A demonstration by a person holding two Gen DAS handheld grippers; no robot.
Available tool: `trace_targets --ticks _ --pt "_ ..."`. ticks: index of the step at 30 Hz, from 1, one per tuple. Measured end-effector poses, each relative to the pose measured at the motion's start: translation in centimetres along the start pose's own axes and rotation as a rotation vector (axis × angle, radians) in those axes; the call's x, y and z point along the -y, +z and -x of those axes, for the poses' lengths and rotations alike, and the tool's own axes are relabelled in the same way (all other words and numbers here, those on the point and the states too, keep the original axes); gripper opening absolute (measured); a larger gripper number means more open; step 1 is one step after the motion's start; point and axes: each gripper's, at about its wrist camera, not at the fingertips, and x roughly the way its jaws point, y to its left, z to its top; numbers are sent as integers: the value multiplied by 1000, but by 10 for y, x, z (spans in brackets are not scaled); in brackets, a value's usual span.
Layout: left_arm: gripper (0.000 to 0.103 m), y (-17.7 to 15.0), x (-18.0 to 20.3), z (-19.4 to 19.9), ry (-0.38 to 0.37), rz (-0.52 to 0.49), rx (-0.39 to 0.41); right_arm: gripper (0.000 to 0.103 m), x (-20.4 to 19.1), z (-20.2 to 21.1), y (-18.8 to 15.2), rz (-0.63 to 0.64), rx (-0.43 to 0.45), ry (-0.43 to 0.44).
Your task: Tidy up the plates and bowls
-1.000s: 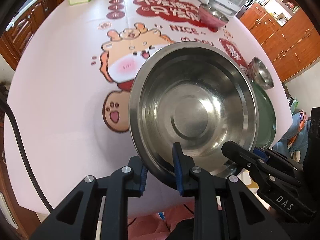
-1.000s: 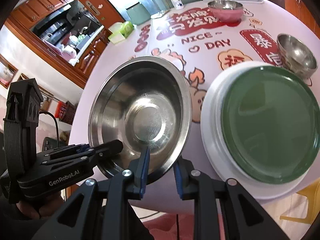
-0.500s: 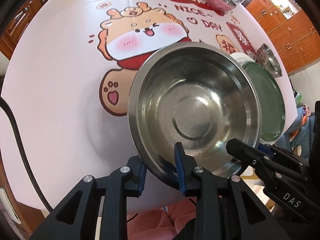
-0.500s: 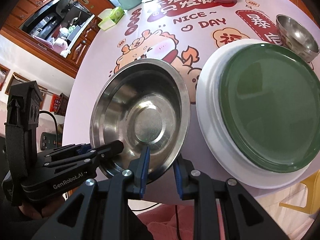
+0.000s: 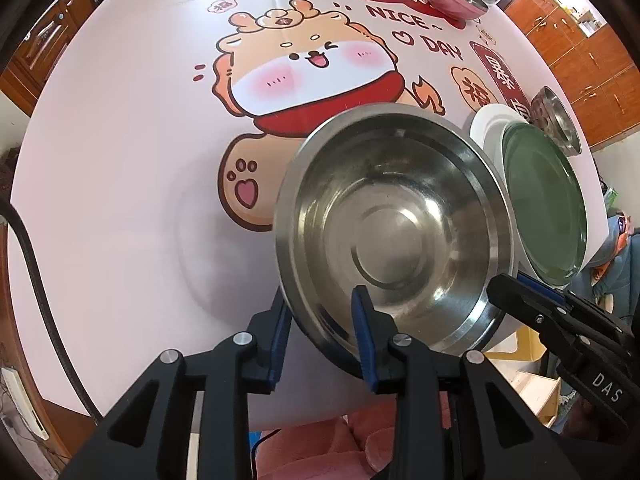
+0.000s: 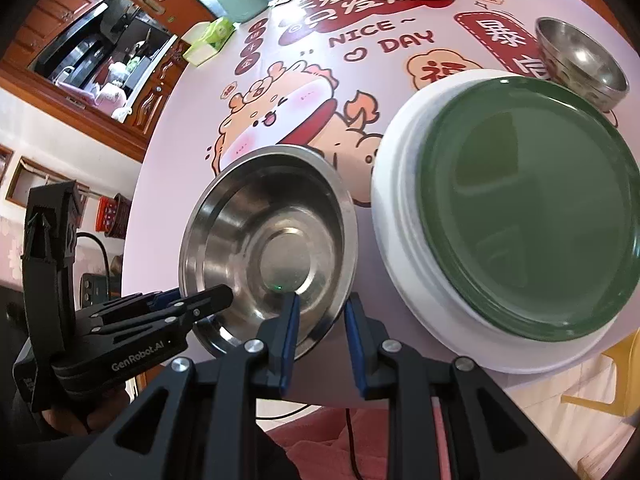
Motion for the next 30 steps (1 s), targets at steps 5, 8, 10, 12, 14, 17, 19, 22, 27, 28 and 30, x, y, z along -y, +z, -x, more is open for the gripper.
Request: trace_targets --ticks 5,8,10,12,14,17,19,22,27,28,30 --pt "32 -2 -2 6 -2 -2 16 23 0 7 -4 -6 23 -2" --pt "34 -2 -5 12 -11 -3 34 23 -1 12 -6 -3 41 -3" --pt "35 -3 -7 17 -18 -4 51 23 -1 17 -8 -2 58 -5" --pt "39 -4 -8 21 -25 -3 66 23 -1 23 -10 -6 79 -7" --pt "42 -4 -7 24 -28 -4 78 23 -1 27 -12 -14 97 -9" --pt "43 -4 -8 33 -34 -12 107 23 0 33 -12 -23 119 -13" --pt "46 -5 -8 39 -40 -19 127 26 0 38 -12 -27 139 -12" --pt "48 -4 -4 50 -44 -37 165 34 -2 45 -13 -25 170 -14" --pt "53 2 1 69 -48 -64 249 35 -6 56 -16 0 227 -30" --pt "53 4 2 71 -45 -68 260 35 -7 60 -16 5 242 -41" --pt "53 7 5 77 -43 -80 287 35 -8 69 -16 10 282 -49"
